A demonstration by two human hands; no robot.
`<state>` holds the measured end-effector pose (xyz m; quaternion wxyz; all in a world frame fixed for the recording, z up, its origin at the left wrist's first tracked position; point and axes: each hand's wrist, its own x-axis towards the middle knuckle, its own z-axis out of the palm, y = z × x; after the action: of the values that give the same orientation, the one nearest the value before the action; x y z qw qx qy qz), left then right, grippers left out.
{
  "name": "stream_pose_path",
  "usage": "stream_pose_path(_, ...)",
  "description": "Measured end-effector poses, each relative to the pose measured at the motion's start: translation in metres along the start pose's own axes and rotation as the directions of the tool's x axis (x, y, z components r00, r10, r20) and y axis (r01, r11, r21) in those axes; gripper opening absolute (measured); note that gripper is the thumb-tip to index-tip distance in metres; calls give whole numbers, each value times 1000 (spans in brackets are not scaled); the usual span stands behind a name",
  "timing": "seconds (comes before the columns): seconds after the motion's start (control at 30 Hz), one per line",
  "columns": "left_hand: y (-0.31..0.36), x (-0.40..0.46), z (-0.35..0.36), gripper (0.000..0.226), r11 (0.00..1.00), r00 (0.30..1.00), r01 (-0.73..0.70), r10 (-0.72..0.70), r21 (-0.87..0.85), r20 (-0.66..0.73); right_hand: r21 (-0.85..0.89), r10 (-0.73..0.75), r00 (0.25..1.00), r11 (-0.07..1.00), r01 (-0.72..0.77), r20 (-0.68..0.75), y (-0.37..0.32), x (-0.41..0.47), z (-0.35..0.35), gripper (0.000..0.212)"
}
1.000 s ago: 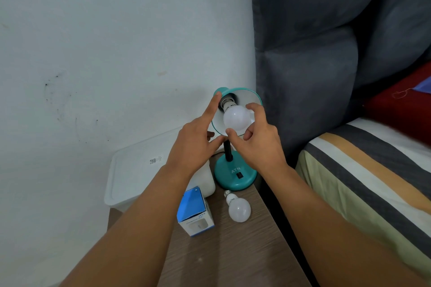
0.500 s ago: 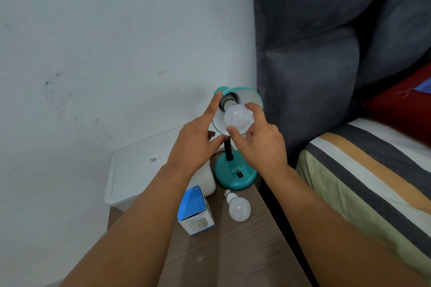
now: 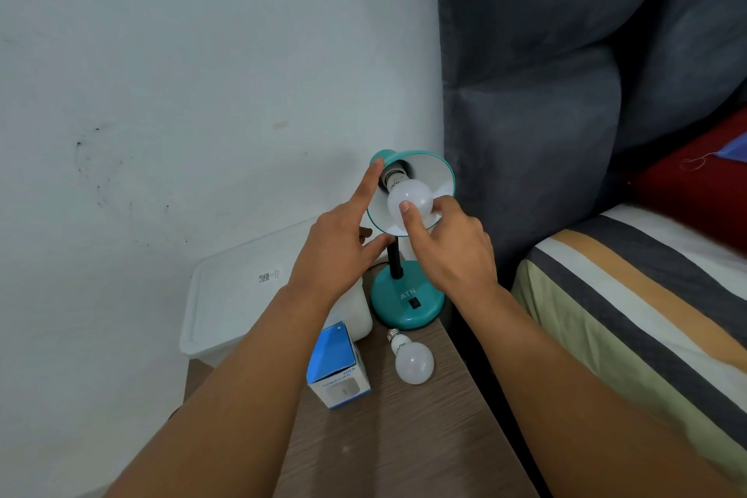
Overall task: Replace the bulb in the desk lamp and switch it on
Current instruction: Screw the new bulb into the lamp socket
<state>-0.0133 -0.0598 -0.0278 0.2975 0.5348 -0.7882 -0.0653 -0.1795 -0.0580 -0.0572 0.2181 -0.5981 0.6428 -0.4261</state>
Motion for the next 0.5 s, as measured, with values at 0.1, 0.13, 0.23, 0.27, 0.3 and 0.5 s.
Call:
stream_pose_path(0.1,0,0,0,96,1000,1000,16,-16,-13,4,30,-7,1000,1000,8,-23,-1,-2,-1,71)
stream_pose_path(0.13,0,0,0,95,1000,1000,17,-17,-19,3,20,-31,999,999,32,-26,0,-3,-1,73)
stream_pose_path(0.23,0,-1,0,94,1000,1000,7,-7,-22,4,-35,-89,996,996,88,-17,0,-2,1,64)
stream_pose_path(0.27,0,-1,0,95,1000,1000,9,-9,-18,3,-19,-74,997,997,74,-11,1,-1,1,59)
stream_pose_path(0.3,0,-1,1,96,1000,1000,11,-11,-14,2,12,-47,999,999,47,-4,1,0,1,56)
stream_pose_path(0.5,0,0,1,97,1000,1000,14,-14,-18,4,98,0,1000,995,2,-23,2,-1,1,74)
